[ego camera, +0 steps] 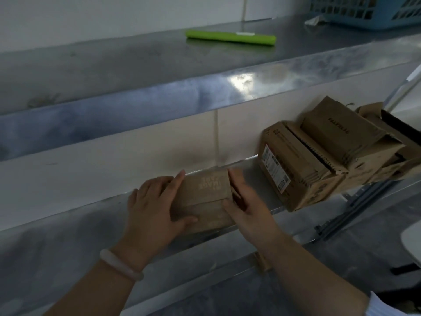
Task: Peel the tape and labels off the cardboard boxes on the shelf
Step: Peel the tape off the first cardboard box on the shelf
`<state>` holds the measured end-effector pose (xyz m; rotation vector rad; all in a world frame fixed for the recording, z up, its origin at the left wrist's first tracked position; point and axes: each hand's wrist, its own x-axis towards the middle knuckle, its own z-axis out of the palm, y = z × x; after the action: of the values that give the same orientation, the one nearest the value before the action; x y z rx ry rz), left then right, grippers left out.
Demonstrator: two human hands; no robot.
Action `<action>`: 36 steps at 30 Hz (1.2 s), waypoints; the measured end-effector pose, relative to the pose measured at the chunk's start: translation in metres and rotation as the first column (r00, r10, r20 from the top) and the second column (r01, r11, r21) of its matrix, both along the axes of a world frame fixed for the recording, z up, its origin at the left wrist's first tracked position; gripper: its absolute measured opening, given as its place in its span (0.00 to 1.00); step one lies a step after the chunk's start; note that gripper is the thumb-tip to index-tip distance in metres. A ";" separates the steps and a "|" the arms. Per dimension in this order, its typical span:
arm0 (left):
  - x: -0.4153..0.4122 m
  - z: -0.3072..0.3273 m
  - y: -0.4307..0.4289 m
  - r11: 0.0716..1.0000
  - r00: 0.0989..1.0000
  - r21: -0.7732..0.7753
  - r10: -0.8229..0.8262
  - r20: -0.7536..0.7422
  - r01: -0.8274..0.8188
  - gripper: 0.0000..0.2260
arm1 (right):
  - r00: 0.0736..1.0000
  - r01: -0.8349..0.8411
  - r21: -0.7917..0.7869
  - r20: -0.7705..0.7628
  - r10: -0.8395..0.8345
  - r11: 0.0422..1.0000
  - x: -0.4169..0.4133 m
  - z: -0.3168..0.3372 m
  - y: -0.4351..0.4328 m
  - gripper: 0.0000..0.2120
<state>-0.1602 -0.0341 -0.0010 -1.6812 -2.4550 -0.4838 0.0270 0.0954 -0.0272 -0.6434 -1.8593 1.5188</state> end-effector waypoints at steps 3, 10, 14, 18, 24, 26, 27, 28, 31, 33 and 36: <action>-0.003 0.004 -0.002 0.998 0.992 0.055 0.029 -0.124 -0.022 0.37 | 0.999 -0.047 0.123 0.032 0.043 0.991 -0.005 -0.005 0.004 0.31; 0.004 -0.047 -0.012 0.986 0.982 -0.012 -0.168 -0.087 0.167 0.23 | 0.974 0.022 0.191 0.216 -0.064 0.981 0.002 -0.031 0.002 0.16; 0.001 -0.056 -0.010 0.988 0.986 0.041 -0.145 -0.081 0.149 0.19 | 0.950 0.043 0.299 0.282 -0.131 0.953 0.004 -0.035 0.002 0.14; -0.006 -0.061 -0.005 0.990 0.990 0.014 -0.138 -0.023 0.139 0.18 | 0.922 0.105 0.404 0.303 -0.241 0.909 -0.001 -0.028 0.004 0.09; -0.002 -0.059 -0.004 0.992 0.992 0.052 -0.109 -0.059 0.112 0.18 | 0.922 0.110 0.262 0.334 -0.197 0.959 -0.003 -0.022 0.012 0.14; -0.003 -0.060 -0.004 0.993 0.992 0.039 -0.104 -0.071 0.107 0.18 | 0.919 0.083 0.148 0.371 -0.133 0.985 -0.005 -0.025 0.012 0.20; -0.004 -0.061 -0.004 0.994 0.992 0.033 -0.099 -0.073 0.101 0.18 | 0.915 0.086 0.125 0.382 -0.128 0.988 -0.005 -0.027 0.011 0.20; -0.004 -0.061 -0.003 0.995 0.993 0.030 -0.095 -0.075 0.098 0.19 | 0.912 0.107 0.105 0.386 -0.140 0.989 -0.006 -0.028 0.008 0.20; -0.005 -0.063 -0.004 0.994 0.992 0.046 -0.095 -0.085 0.099 0.19 | 0.907 0.228 0.002 0.364 -0.213 0.974 -0.004 -0.031 0.001 0.17; -0.004 -0.062 -0.004 0.994 0.991 0.053 -0.092 -0.094 0.097 0.18 | 0.901 0.296 -0.047 0.347 -0.262 0.954 -0.003 -0.031 -0.004 0.15; -0.003 -0.061 -0.004 0.995 0.991 0.050 -0.086 -0.104 0.091 0.18 | 0.894 0.355 -0.101 0.327 -0.306 0.930 -0.003 -0.031 -0.007 0.12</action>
<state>-0.1634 -0.0381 -0.0624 -1.7531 -2.2836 -0.4594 0.0238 0.0879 -0.0578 -1.2674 -1.7389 1.4045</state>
